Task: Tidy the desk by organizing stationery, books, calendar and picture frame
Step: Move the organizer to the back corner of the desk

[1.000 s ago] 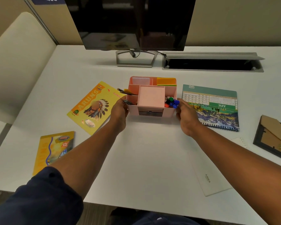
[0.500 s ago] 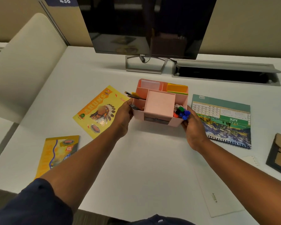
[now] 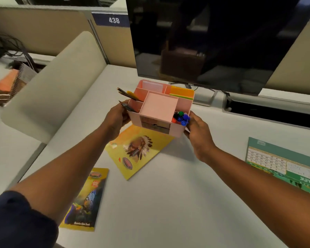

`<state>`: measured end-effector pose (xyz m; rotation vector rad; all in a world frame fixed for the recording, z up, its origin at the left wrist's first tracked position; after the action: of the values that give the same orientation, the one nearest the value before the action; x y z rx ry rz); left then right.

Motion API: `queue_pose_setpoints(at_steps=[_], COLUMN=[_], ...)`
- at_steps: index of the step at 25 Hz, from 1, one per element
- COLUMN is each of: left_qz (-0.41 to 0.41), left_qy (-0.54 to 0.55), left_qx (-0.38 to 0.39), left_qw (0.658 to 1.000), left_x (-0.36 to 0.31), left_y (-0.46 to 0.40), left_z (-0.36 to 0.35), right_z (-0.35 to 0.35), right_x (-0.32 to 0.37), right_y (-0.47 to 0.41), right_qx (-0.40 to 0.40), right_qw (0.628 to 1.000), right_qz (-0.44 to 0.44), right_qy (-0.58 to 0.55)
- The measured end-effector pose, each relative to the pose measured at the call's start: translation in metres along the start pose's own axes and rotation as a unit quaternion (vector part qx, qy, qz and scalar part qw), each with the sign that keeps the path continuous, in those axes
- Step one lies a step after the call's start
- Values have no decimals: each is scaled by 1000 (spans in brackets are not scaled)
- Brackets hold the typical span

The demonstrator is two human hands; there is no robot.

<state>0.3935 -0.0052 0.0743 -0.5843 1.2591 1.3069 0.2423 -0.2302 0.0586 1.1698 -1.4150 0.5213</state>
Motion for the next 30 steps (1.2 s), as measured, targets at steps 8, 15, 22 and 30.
queue_pose_setpoints(at_steps=[8, 15, 22, 30], left_qz=[26, 72, 91, 95], left_qy=[65, 103, 100, 118], left_qx=[-61, -90, -74, -81], left_qw=[996, 988, 988, 985], left_x=[12, 43, 74, 66], left_y=[-83, -137, -156, -174], left_z=[113, 144, 130, 114], right_z=[-124, -168, -157, -148], right_x=[-22, -56, -72, -64], right_y=[-97, -135, -144, -156], right_qx=[62, 62, 62, 48], right_qw=[998, 997, 995, 997], right_qz=[-9, -37, -51, -53], right_qy=[12, 33, 53, 38])
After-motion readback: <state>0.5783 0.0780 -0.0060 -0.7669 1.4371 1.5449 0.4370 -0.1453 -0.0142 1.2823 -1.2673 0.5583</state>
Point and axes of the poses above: each hand's wrist, its own y-axis away from the middle knuckle, its own z-axis out of the back of the hand, x = y × z, the point moved 6 cm from there along -y, towards the middle knuckle, and after that the axes turned 13 degrees about -y, right-handed, at the moved point
